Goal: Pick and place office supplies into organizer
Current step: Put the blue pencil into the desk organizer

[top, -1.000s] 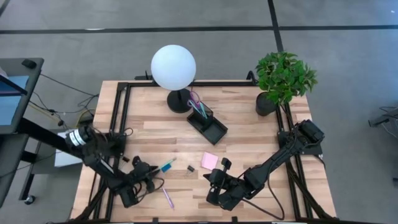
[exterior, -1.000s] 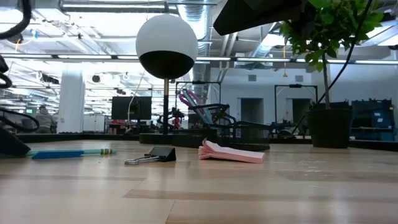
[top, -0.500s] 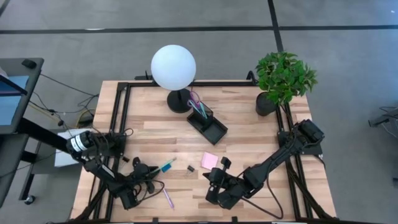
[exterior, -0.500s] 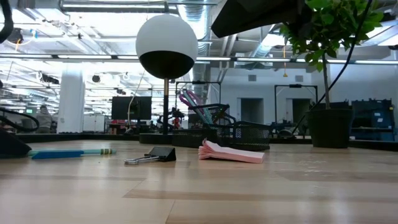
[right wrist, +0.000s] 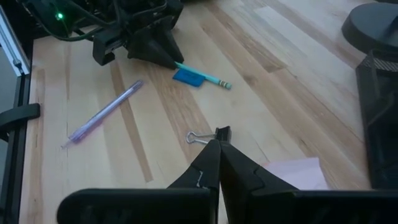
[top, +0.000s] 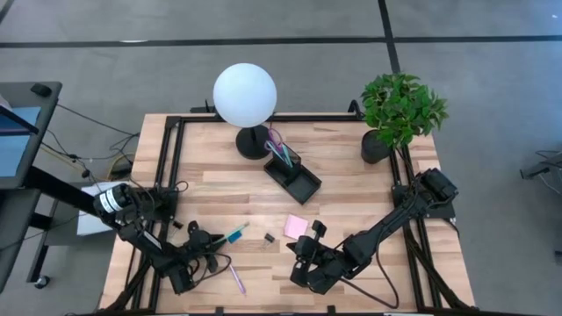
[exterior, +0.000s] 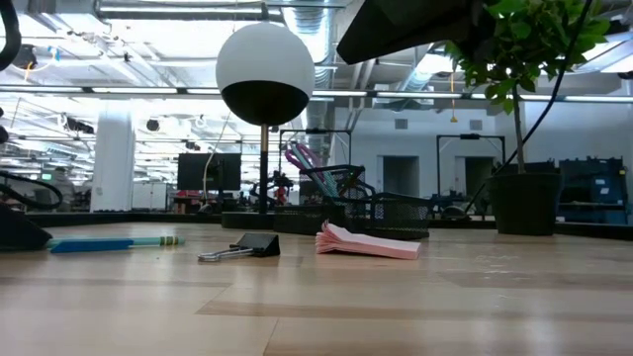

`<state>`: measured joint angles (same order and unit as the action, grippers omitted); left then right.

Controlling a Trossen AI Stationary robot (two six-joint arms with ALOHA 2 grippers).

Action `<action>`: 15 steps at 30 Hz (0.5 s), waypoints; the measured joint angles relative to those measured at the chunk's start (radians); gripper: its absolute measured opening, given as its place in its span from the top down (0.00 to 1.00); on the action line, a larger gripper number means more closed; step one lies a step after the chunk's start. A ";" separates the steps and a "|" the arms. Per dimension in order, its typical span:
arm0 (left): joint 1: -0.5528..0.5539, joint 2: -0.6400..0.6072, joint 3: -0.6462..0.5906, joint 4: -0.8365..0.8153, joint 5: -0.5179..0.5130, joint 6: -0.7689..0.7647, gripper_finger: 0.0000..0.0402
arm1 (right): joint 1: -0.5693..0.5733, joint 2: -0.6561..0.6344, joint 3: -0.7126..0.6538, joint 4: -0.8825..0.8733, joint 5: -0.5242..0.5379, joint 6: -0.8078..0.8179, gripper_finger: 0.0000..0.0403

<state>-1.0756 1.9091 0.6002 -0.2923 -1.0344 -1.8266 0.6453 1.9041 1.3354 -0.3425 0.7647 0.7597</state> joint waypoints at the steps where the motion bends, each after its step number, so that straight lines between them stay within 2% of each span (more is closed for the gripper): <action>1: 0.000 0.000 -0.001 0.011 -0.004 0.009 0.78 | 0.000 0.000 0.000 -0.002 0.000 -0.001 1.00; 15: 0.001 0.003 -0.002 0.014 -0.012 0.056 0.78 | -0.020 0.000 0.000 -0.017 -0.002 -0.008 1.00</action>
<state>-1.0744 1.9118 0.5980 -0.2787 -1.0464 -1.7707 0.6258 1.9041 1.3354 -0.3592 0.7628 0.7517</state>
